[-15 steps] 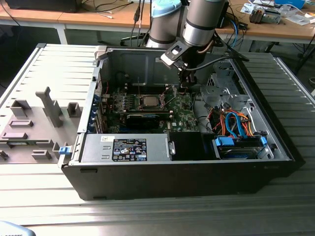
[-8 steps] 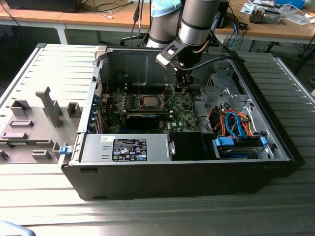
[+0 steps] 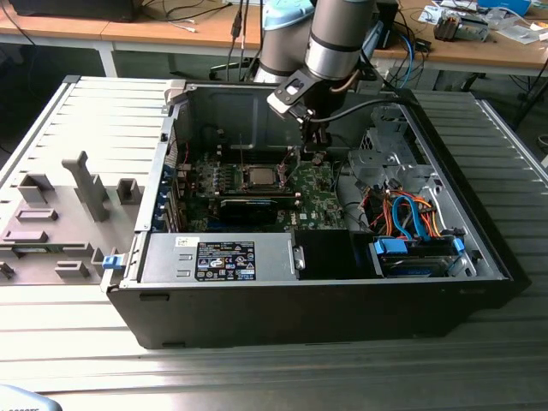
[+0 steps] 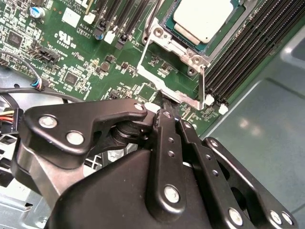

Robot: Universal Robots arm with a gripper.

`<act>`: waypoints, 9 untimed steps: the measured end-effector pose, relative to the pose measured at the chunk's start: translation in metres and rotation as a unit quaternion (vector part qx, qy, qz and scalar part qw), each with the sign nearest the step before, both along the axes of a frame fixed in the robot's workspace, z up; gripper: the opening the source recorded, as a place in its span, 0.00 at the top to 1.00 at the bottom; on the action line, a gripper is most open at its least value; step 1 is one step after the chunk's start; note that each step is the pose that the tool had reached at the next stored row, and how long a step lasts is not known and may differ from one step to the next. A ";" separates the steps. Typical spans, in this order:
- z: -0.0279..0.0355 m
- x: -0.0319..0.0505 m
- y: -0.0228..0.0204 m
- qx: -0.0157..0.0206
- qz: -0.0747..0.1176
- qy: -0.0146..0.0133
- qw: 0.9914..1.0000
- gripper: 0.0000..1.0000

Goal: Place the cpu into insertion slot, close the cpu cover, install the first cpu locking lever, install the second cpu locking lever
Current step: 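Close the cpu cover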

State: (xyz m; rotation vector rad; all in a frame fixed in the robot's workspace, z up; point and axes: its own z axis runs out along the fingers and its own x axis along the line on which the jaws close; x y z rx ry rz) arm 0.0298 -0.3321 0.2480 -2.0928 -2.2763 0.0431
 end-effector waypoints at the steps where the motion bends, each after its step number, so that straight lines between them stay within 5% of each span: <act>1: 0.0000 -0.0005 0.0000 0.000 0.000 0.000 1.000 0.89; 9: 0.0000 -0.0073 0.0000 0.000 0.000 0.000 1.000 0.89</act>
